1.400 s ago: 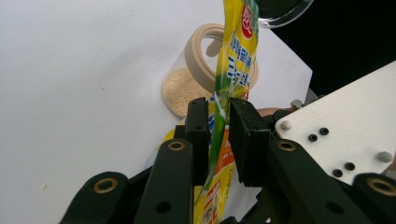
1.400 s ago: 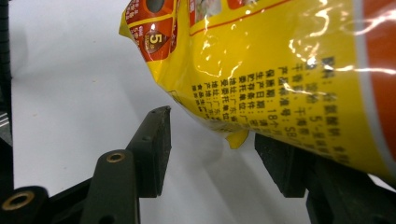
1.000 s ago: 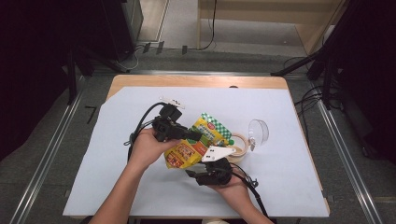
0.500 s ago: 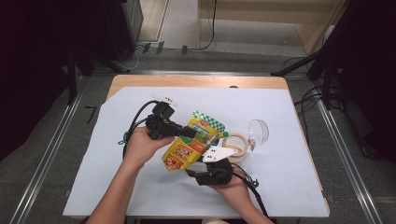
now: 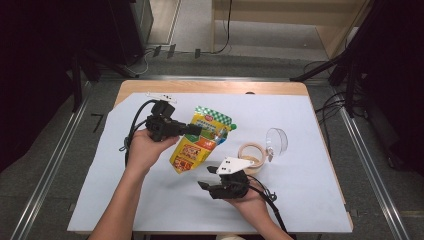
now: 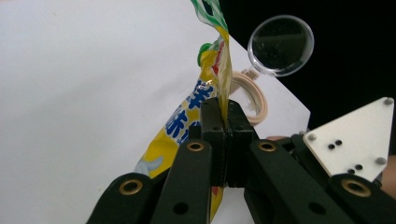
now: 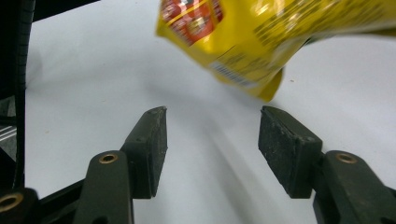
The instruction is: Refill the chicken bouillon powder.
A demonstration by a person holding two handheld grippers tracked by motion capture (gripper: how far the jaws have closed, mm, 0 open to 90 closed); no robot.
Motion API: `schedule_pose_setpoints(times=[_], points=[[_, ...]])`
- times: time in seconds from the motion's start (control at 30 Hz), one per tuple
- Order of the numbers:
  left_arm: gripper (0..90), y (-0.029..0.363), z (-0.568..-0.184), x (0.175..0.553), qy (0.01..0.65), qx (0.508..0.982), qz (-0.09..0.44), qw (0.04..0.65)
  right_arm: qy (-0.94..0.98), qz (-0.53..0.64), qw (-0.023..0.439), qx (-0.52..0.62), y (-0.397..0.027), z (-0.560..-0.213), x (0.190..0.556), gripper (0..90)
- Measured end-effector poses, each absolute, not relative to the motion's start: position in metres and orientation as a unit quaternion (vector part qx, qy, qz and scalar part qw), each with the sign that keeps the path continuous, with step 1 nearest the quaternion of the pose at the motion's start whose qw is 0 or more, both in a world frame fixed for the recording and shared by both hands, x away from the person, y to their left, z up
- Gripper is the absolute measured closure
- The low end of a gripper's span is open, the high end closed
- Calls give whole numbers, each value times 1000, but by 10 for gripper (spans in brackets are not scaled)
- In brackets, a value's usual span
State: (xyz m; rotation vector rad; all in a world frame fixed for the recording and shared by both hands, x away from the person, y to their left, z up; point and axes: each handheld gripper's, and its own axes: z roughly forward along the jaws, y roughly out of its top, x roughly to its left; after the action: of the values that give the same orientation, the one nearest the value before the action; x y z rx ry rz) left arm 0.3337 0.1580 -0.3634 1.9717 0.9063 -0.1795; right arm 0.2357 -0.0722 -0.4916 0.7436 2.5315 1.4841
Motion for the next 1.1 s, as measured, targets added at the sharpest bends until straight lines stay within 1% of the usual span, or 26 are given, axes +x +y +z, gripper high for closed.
schedule_pose_setpoints(times=[0.27, 0.37, 0.43, 0.5, 0.87, 1.1], points=[[899, 164, -368, 350, 383, 787, -48, 482, 833, 491, 53, 250, -74, -490, 235, 437], [898, 167, -375, 354, 395, 785, -42, 475, 833, 491, 52, 249, -75, -490, 235, 437], [897, 167, -380, 355, 401, 790, -35, 462, 832, 492, 52, 250, -75, -489, 235, 437], [896, 171, -382, 355, 401, 784, -46, 471, 832, 493, 53, 248, -75, -489, 235, 438], [863, 180, -384, 347, 398, 788, -35, 468, 829, 497, 56, 249, -77, -485, 235, 439], [826, 190, -386, 343, 408, 779, -37, 475, 830, 497, 56, 248, -77, -484, 235, 439]])
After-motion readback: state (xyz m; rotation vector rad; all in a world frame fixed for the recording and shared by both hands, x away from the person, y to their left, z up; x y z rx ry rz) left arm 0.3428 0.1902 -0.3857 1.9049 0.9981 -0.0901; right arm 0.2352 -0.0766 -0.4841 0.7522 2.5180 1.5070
